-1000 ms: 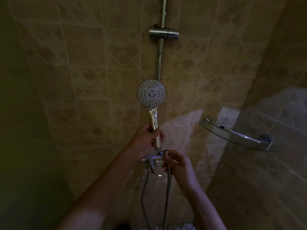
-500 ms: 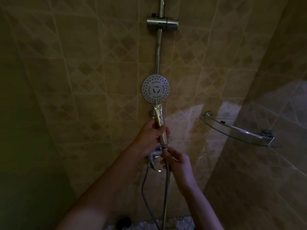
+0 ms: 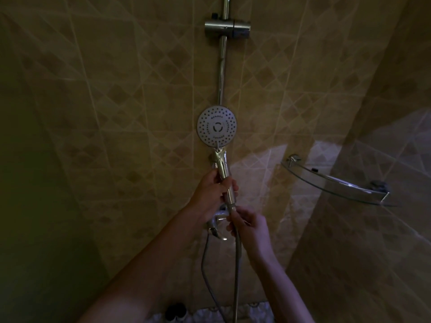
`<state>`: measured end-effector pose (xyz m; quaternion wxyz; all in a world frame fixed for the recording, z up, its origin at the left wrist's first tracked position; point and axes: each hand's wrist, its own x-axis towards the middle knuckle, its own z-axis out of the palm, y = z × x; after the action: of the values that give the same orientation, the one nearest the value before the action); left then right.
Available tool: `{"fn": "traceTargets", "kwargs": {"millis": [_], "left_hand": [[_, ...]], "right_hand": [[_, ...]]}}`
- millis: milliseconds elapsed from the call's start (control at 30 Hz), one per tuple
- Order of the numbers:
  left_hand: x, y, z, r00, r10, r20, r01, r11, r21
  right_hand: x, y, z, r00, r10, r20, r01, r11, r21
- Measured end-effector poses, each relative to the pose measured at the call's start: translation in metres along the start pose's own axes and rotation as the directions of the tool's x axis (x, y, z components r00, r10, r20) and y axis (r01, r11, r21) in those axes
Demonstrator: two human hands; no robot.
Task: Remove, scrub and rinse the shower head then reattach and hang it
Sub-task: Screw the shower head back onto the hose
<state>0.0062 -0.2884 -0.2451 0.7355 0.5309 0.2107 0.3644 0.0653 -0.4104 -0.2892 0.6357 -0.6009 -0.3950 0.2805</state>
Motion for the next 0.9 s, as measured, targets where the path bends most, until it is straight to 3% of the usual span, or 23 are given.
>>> {"fn": "traceTargets", "kwargs": {"millis": [167, 433, 600, 900], "left_hand": [[-0.005, 0.000, 0.000, 0.999, -0.021, 0.046, 0.023, 0.999, -0.040], [-0.014, 0.003, -0.002, 0.991, -0.074, 0.110, 0.106, 0.943, -0.315], [-0.007, 0.003, 0.002, 0.998, -0.047, 0.050, 0.054, 0.986, -0.160], [-0.008, 0.006, 0.000, 0.996, 0.040, -0.081, -0.050, 0.992, -0.119]], "right_hand": [[-0.001, 0.007, 0.001, 1.000, 0.024, 0.006, -0.024, 0.999, 0.029], [-0.005, 0.001, 0.001, 0.999, 0.032, 0.042, -0.034, 0.998, 0.049], [-0.006, 0.001, 0.003, 0.999, 0.018, 0.050, -0.020, 0.999, 0.042], [-0.008, -0.003, 0.000, 1.000, -0.001, 0.001, 0.001, 0.998, 0.065]]}}
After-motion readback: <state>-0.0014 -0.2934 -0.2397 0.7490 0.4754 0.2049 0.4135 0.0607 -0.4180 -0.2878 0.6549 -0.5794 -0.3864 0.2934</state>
